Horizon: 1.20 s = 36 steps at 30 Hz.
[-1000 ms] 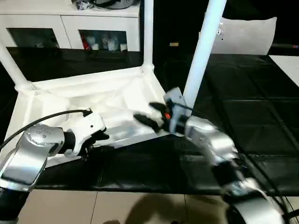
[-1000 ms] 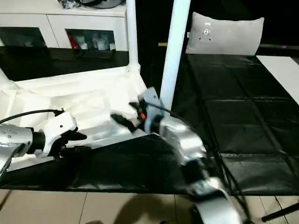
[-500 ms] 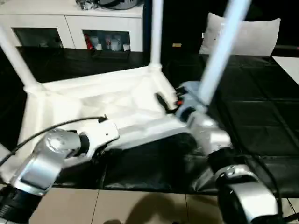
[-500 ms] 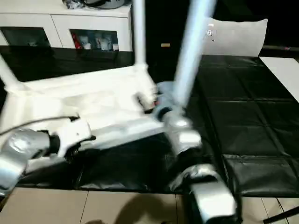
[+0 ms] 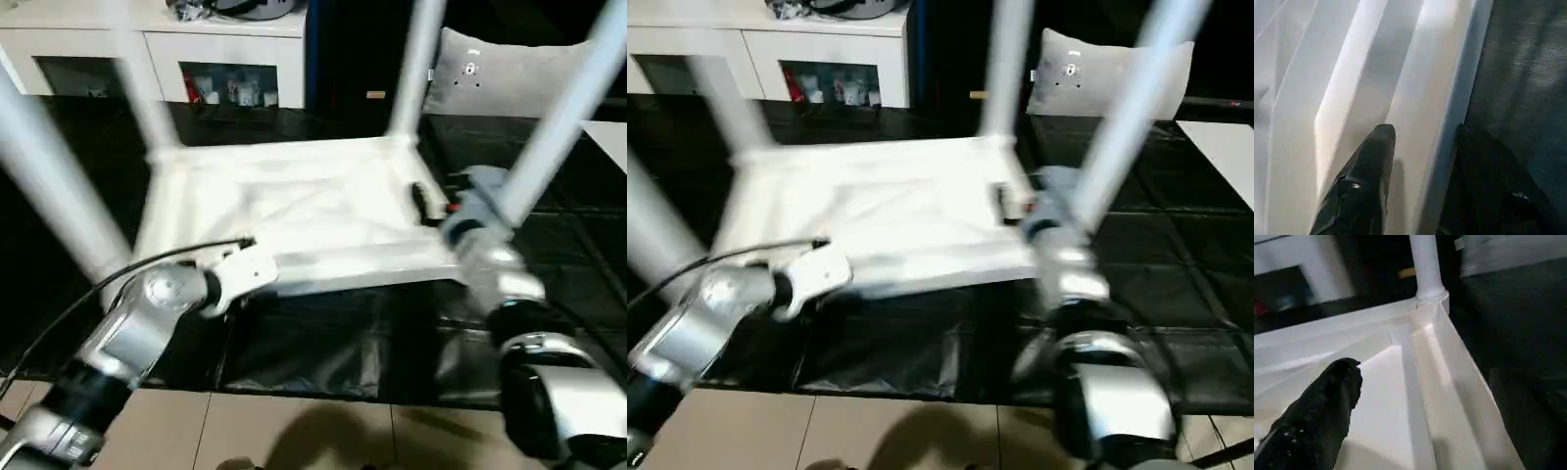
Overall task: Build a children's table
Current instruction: Rotate table base
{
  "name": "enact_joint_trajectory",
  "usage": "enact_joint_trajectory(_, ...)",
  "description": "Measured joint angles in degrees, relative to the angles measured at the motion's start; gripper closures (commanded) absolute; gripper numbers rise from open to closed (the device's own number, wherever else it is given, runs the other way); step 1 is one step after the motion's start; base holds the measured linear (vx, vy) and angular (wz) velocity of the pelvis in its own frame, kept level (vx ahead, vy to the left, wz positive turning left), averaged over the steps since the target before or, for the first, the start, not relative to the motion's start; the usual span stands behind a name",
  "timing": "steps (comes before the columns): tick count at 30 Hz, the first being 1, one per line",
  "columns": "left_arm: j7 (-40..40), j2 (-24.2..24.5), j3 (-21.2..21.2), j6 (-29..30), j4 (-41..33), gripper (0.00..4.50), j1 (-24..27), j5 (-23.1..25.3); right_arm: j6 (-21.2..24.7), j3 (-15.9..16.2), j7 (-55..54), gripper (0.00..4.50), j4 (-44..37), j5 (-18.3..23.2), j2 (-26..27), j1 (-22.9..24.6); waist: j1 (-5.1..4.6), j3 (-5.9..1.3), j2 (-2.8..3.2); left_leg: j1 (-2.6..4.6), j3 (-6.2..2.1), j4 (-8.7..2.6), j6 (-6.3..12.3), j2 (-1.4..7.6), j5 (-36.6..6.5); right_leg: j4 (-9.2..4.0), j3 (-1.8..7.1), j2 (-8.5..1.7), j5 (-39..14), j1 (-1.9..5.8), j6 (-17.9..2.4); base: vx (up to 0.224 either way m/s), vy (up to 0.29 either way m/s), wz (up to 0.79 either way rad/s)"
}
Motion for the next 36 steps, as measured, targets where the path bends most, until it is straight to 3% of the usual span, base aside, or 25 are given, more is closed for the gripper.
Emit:
enact_joint_trajectory(8, 6.14, -4.69, -1.24, -7.68, 11.14, 2.25, -5.02, 1.85, -1.17, -1.14, -0.01, 0.0, 1.49, 0.01, -2.02, 1.85, -0.23, -0.01, 0.03, -0.42, 0.03, -0.02, 0.04, 0.07, 0.03, 0.1, -0.05, 0.04, -0.01, -0.24, 0.02, 0.0, 0.0, 0.0)
enact_joint_trajectory(13, 10.34, -8.83, 4.32, -8.76, 11.83, 2.25, -2.87, -2.44, -1.64, -0.78, 2.04, 0.0, 0.6, -0.77, -2.91, 3.27, -0.19, -0.02, 0.06, -0.43, 0.02, 0.1, 0.1, 0.05, 0.03, 0.07, -0.07, 0.0, 0.01, -0.3, 0.0, 0.0, 0.0, 0.0)
enact_joint_trajectory(20, 15.06, -12.44, 14.01, -11.34, 0.85, 2.25, 7.09, -11.88, -3.3, 5.67, 12.13, 0.0, -9.16, -2.87, -0.24, 6.76, -1.19, -0.01, 0.05, -0.51, 0.05, 0.07, 0.14, 0.26, 0.01, 0.09, -0.17, 0.1, -0.05, -0.34, 0.1, 0.0, 0.0, 0.0)
enact_joint_trajectory(21, 15.06, -12.46, 14.94, -12.14, -0.84, 2.06, 8.84, -13.09, -3.43, 6.89, 13.78, 0.0, -11.01, -2.88, 0.3, 7.26, -1.35, -0.01, 0.04, -0.5, 0.03, 0.06, 0.13, 0.3, 0.0, 0.08, -0.2, 0.11, -0.19, -0.33, 0.33, 0.0, 0.0, 0.0)
enact_joint_trajectory(30, 21.33, -15.22, 22.16, -15.84, -10.75, 1.45, 21.85, -16.13, -2.86, 12.46, 21.4, 0.0, -21.99, -2.82, 3.38, 12.54, -1.24, -0.01, -0.35, -0.52, 0.03, 0.07, 0.16, 0.32, -0.04, -0.07, -0.15, 0.12, -0.25, -0.24, 0.43, 0.0, 0.0, 0.0)
enact_joint_trajectory(36, 30.62, -19.2, 29.62, -17.67, -12.24, 1.05, 24.34, -18.22, 2.86, 14.31, 22.73, 0.0, -31.05, -1.89, 3.45, 19.35, -1.1, 0.05, -0.54, -0.47, 0.01, 0.06, 0.16, 0.35, -0.02, -0.06, -0.15, 0.17, -0.28, -0.23, 0.47, 0.0, 0.0, 0.0)
